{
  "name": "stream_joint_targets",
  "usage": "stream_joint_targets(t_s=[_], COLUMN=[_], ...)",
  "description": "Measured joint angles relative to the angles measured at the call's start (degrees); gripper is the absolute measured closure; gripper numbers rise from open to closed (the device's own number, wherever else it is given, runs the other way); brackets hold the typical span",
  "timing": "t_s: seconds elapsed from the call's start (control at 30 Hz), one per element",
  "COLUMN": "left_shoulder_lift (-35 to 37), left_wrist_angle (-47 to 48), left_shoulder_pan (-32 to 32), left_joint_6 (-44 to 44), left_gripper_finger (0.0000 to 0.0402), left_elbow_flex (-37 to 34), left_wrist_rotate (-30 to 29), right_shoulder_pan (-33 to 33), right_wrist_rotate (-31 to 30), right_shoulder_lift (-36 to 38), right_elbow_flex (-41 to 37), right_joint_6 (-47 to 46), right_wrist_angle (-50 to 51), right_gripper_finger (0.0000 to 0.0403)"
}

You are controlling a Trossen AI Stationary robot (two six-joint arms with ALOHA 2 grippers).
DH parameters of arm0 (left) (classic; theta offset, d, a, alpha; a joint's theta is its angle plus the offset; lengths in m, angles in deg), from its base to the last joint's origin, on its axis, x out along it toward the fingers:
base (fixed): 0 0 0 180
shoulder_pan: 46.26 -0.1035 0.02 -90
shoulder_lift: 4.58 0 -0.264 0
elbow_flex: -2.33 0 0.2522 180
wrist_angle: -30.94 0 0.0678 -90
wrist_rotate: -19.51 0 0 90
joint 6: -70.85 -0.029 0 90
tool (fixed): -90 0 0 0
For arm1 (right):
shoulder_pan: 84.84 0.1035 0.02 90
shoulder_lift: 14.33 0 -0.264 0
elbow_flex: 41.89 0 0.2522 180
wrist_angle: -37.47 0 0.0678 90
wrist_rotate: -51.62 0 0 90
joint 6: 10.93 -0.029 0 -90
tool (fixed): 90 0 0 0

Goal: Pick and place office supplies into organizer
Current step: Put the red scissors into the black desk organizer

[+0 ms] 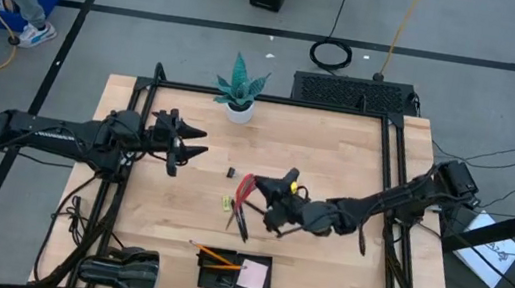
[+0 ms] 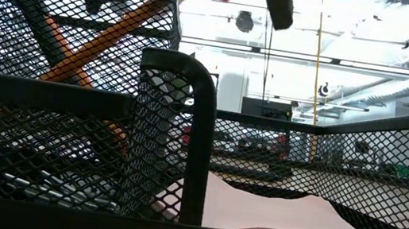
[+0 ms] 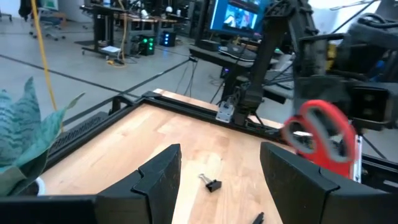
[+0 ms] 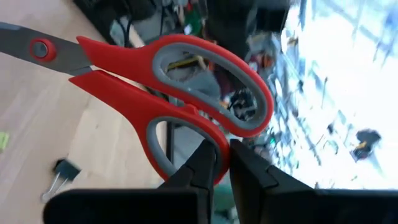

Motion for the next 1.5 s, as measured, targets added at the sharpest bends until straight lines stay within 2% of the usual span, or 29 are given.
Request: stream_joint_targets(t_s=[0.17, 0.33, 0.5, 0.6, 0.7, 0.97, 1.07, 1.23, 1.37, 1.5], left_shoulder_lift=[0.00, 0.00, 0.00, 0.00, -0.02, -0.02, -0.02, -0.02, -0.02, -0.02], left_wrist_angle=[0.90, 3.28, 4.40, 5.75, 7.46, 8.18, 8.12, 8.13, 8.11, 8.04], left_shoulder_pan=[0.00, 0.00, 0.00, 0.00, 0.02, 0.60, 1.03, 1.07, 1.07, 1.07], left_joint_6=[1.24, 1.03, 2.61, 3.47, 4.00, 4.35, 4.15, 3.47, 3.54, 4.02], left_gripper_finger=[0.0176, 0.0176, 0.0176, 0.0176, 0.0176, 0.0176, 0.0176, 0.0176, 0.0176, 0.0176], left_elbow_flex=[0.00, 0.00, 0.00, 0.00, 0.00, 0.00, 0.00, 0.00, 0.00, 0.00], left_wrist_rotate=[-0.06, -0.77, -0.84, -0.54, -0.54, -0.54, -0.54, -0.49, -0.49, -0.47], right_shoulder_pan=[2.43, 3.53, 3.17, 2.73, 2.61, 1.90, 1.86, 1.93, 1.93, 2.38], right_wrist_rotate=[4.25, 11.87, 14.20, 16.54, 18.89, 20.42, 20.89, 23.29, 26.64, 26.28], right_shoulder_lift=[0.01, 0.01, 0.05, -1.08, -4.06, -11.12, -12.70, -14.28, -14.39, -14.37], right_elbow_flex=[0.00, 0.00, 0.07, 0.09, 0.09, 0.09, 0.09, 0.09, 0.09, 0.07], right_joint_6=[5.75, 5.83, 5.13, 7.73, 11.81, 23.95, 26.55, 36.45, 36.00, 35.12], right_wrist_angle=[-1.90, -3.02, -4.14, -4.81, -9.66, -21.36, -21.49, -18.04, -17.81, -17.73], right_gripper_finger=[0.0376, 0.0379, 0.0380, 0.0378, 0.0379, 0.0376, 0.0378, 0.0375, 0.0370, 0.0373])
